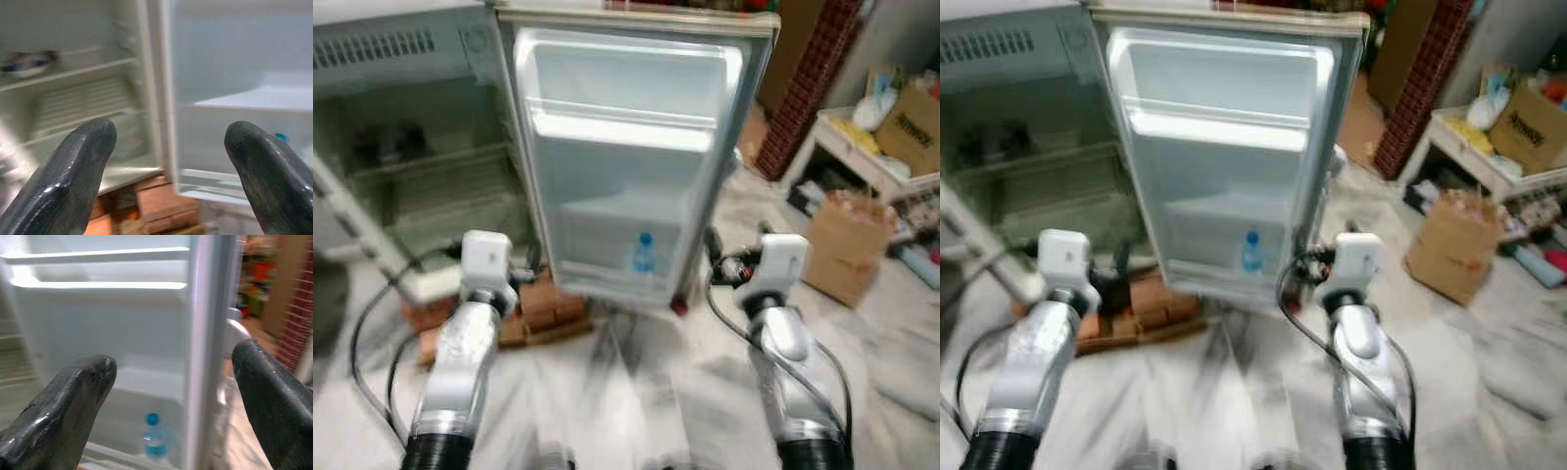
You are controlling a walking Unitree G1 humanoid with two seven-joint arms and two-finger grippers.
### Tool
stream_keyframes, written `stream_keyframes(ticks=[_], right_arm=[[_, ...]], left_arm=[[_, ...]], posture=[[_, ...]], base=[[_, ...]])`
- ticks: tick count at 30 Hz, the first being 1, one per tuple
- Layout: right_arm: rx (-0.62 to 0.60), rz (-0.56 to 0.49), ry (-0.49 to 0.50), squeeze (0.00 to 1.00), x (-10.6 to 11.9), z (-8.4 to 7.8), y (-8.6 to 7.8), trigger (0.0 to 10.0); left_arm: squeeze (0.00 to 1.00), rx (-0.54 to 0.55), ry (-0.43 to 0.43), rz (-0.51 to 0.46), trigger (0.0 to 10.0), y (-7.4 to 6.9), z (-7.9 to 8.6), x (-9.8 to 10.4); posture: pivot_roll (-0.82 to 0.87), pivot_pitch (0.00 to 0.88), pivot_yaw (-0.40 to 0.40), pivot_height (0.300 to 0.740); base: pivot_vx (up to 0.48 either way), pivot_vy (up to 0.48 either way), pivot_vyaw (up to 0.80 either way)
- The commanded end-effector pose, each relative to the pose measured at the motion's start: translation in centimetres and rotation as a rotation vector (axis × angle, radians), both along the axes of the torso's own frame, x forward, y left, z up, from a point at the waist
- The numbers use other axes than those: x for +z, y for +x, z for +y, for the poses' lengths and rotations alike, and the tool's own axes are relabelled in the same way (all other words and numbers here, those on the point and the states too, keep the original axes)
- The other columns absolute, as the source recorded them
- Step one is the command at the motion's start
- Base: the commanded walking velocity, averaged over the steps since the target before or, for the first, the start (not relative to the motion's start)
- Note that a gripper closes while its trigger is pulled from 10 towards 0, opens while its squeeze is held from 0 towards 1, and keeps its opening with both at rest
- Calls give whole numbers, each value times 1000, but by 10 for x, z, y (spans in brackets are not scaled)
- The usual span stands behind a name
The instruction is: Restocking fridge
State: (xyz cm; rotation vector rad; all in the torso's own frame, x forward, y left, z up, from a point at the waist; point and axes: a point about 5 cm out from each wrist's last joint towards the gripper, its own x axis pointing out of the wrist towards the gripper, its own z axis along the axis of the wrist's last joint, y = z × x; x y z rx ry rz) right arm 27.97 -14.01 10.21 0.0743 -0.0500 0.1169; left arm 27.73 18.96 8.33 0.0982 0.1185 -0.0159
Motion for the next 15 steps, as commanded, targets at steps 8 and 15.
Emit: stream_keyframes(ticks=[8,15], right_arm=[[5,-26,1,0,5,-5,0,10000],[7,-23,5,0,4,-5,-1,10000]], left_arm=[[0,11,6,1,10000,0,-2,0],[0,31,-11,13,10000,-6,2,-4]], posture=[[44,22,18,740],[44,23,18,740]], base=[[0,-33,717],[0,0,674]])
